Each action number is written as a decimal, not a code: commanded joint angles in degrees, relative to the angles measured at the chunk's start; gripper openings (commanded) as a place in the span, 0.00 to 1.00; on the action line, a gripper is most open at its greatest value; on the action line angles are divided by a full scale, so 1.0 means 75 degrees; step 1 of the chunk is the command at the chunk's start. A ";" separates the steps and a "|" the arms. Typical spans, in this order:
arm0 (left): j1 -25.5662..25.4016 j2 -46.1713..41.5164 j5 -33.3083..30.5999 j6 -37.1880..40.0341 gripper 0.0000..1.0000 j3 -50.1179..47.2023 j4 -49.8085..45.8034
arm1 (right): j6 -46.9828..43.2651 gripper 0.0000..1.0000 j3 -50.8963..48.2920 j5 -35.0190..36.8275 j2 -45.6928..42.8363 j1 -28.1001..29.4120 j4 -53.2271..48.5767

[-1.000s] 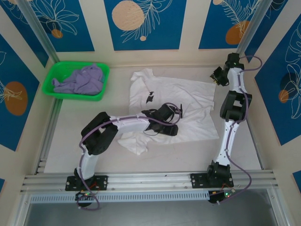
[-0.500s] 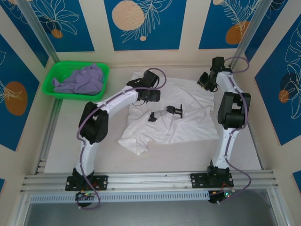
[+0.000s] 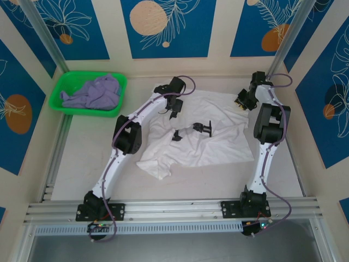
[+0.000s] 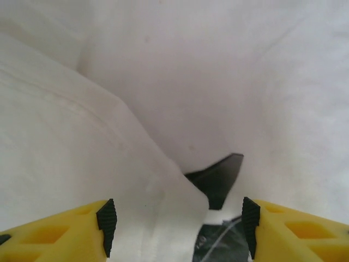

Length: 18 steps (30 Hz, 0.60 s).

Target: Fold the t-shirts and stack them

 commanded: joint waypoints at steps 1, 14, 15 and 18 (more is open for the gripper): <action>0.0147 0.0297 -0.0246 0.0244 0.61 0.0313 -0.0286 | 0.0120 0.25 0.0157 -0.0304 0.0275 -0.0269 -0.0329; 0.0198 0.0392 -0.0242 0.0201 0.16 0.0309 -0.0138 | 0.0215 0.24 0.0250 -0.0604 0.0459 -0.0592 -0.0241; 0.0196 0.0348 -0.0231 0.0213 0.11 0.0299 -0.0122 | 0.0212 0.24 0.0239 -0.0648 0.0460 -0.0592 -0.0215; 0.0205 0.0137 -0.0222 0.0244 0.01 0.0246 -0.0042 | 0.0200 0.24 0.0215 -0.0707 0.0428 -0.0587 -0.0144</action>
